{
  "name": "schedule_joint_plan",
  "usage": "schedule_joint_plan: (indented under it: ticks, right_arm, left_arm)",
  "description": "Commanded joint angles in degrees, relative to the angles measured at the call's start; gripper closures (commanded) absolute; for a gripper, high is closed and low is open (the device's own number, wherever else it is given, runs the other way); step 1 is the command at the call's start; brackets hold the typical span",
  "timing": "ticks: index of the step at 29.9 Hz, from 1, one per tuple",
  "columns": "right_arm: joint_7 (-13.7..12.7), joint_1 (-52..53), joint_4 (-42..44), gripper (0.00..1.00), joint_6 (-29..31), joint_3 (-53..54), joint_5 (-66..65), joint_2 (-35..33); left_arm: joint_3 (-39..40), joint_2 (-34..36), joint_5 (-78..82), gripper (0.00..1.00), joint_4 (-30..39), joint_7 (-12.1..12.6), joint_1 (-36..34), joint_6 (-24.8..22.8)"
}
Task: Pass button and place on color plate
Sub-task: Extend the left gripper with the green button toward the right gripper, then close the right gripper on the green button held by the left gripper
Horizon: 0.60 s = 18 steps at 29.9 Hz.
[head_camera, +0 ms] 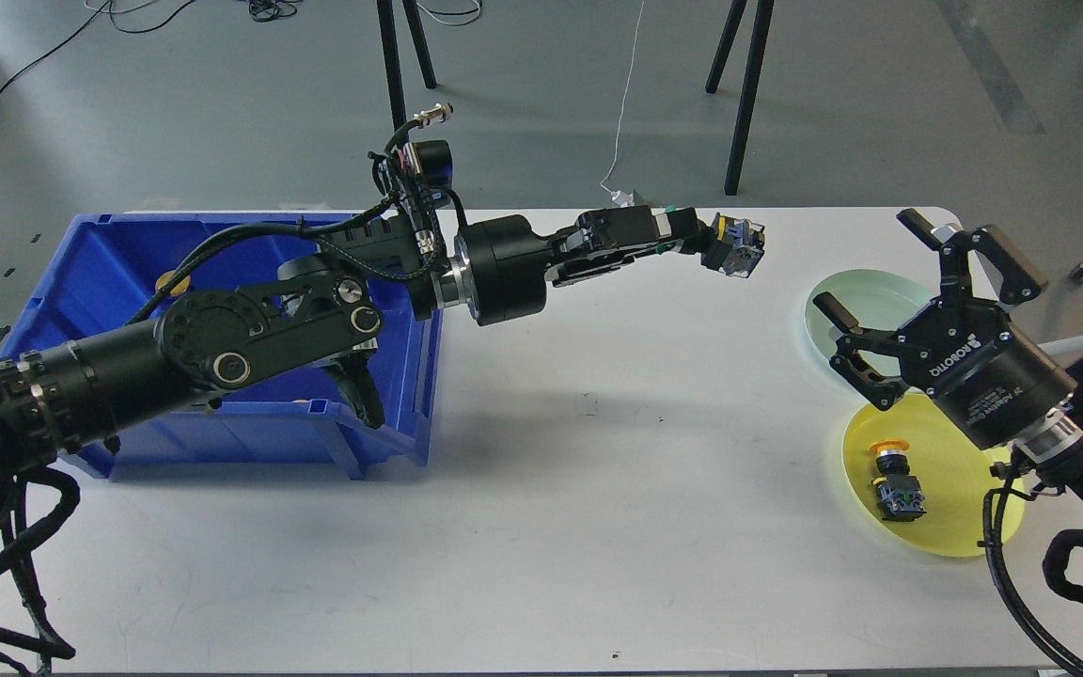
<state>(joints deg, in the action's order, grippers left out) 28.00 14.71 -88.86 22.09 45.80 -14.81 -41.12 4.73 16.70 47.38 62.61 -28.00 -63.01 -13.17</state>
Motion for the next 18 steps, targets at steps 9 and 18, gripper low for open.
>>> schedule_joint_plan:
  ticks: [9,18]
  right_arm:
    - [0.00,5.06,1.06,0.04,-8.11,-6.60,-3.65,7.63]
    - [0.00,5.76,1.06,0.09,-9.70,-6.60,-3.56,11.68]
  left_arm:
    - [0.10,0.09,0.00,0.92,0.05,0.00,0.08,-0.10]
    - [0.10,0.27,0.00,0.92,0.05,0.00,0.17,-0.10]
